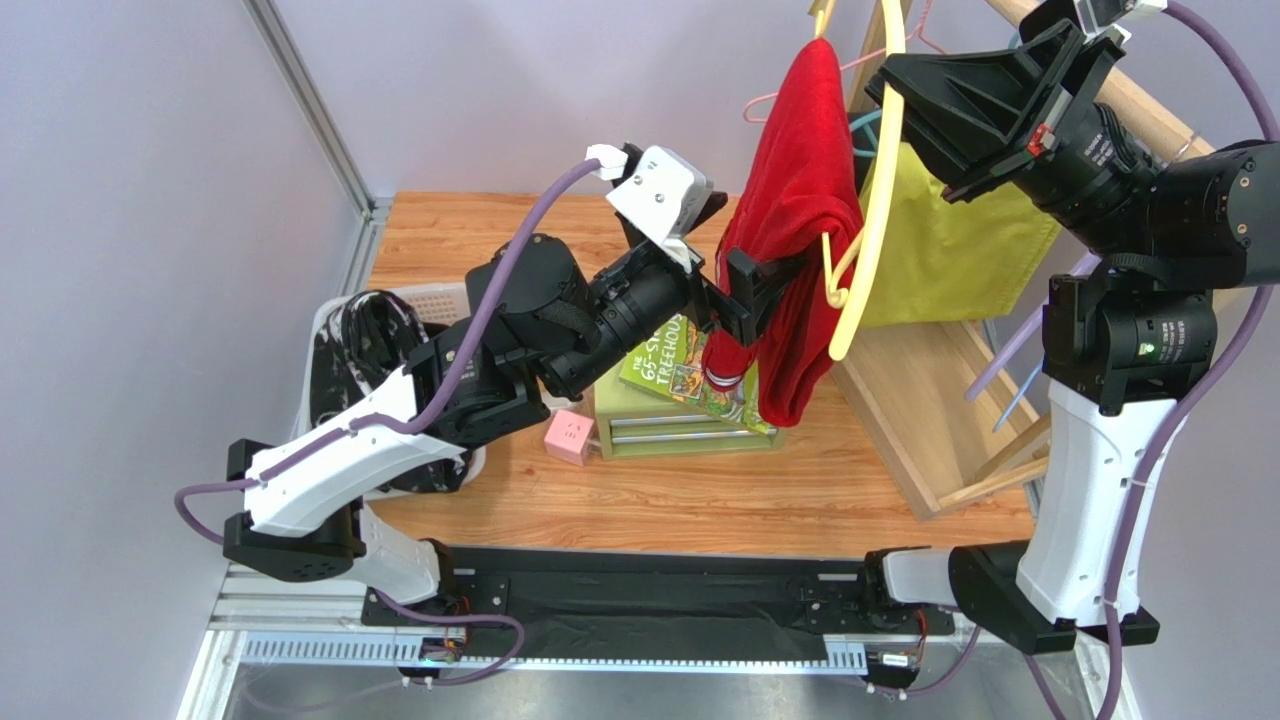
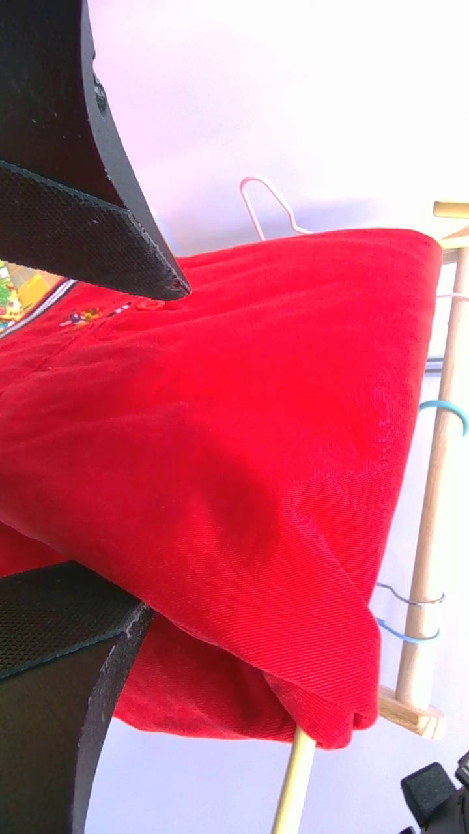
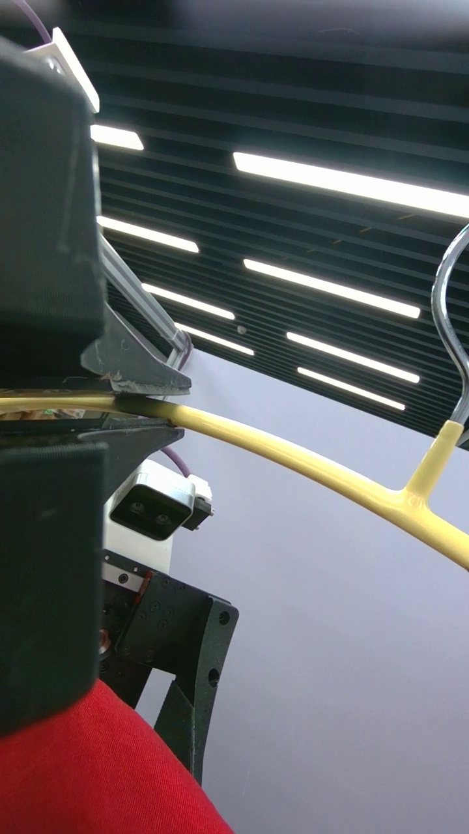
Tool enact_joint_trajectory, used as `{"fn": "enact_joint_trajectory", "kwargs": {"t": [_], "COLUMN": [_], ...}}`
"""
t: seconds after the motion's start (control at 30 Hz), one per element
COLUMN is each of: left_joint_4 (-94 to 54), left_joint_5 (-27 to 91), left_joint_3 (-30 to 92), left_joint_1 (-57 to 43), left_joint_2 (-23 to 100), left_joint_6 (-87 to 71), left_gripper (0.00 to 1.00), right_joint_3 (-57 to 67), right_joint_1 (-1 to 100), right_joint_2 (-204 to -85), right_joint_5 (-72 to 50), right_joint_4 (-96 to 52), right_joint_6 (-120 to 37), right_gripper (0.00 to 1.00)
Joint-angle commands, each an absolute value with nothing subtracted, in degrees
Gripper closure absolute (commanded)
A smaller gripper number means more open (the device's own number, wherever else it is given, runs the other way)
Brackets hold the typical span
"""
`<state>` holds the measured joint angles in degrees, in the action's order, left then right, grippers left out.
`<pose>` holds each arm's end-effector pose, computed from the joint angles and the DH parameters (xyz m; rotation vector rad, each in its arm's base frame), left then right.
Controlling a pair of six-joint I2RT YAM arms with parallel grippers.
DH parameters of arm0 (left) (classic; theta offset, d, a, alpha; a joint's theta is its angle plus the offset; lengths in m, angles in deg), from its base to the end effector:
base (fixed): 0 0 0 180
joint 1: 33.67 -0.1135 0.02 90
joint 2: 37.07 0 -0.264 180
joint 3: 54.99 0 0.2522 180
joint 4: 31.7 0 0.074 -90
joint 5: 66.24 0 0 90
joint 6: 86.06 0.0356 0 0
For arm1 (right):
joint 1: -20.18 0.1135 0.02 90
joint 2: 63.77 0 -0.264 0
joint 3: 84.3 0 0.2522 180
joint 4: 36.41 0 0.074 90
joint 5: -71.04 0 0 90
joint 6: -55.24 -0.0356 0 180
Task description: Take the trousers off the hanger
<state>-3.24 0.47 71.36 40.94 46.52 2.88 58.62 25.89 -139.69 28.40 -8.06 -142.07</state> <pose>0.0876 -0.2653 0.5734 0.5197 1.2915 -0.8431 0.1277 0.0391 0.6630 0.2079 1.4031 2.0715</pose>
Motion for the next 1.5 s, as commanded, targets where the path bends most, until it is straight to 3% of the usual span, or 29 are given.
{"fn": "enact_joint_trajectory", "kwargs": {"t": [0.0,0.37,0.7,0.97,1.03,1.13,1.27,1.3,1.37,1.47], "left_joint_4": [-5.46,-3.80,-0.63,-0.97,-1.59,-2.03,-1.86,-1.68,-0.89,-1.06], "left_joint_5": [-0.32,-0.23,-3.48,-9.46,-10.42,-10.08,-9.20,-9.20,-8.93,-8.49], "left_joint_3": [71.00,72.93,82.94,87.96,89.45,91.74,93.32,93.41,93.24,92.63], "left_joint_1": [41.13,41.13,41.13,41.13,41.13,41.13,41.13,41.04,41.13,41.13], "left_joint_2": [43.96,45.98,52.74,57.31,58.11,59.43,59.34,59.17,58.03,55.83], "left_joint_6": [3.86,3.68,6.66,11.32,12.46,13.95,14.49,14.49,14.23,13.96], "left_gripper": [0.01,0.00,0.00,0.06,0.11,0.39,0.84,0.91,0.99,1.00], "right_joint_3": [59.89,59.62,58.57,58.40,57.95,56.99,56.28,55.93,55.58,54.27], "right_joint_1": [26.07,26.07,26.07,26.07,26.07,26.07,26.07,26.07,26.07,26.06], "right_joint_2": [-137.33,-137.16,-136.10,-135.49,-135.05,-134.52,-134.17,-134.08,-133.91,-133.47], "right_joint_5": [26.04,26.22,25.69,26.22,26.48,27.01,27.71,27.80,28.06,28.33], "right_joint_4": [-18.61,-19.75,-18.43,-18.17,-18.17,-17.91,-17.73,-17.64,-17.64,-17.55], "right_joint_6": [-142.34,-143.31,-142.69,-143.31,-143.40,-143.31,-143.13,-143.05,-142.87,-142.43], "right_gripper": [1.00,1.00,1.00,1.00,1.00,1.00,1.00,1.00,1.00,1.00]}}
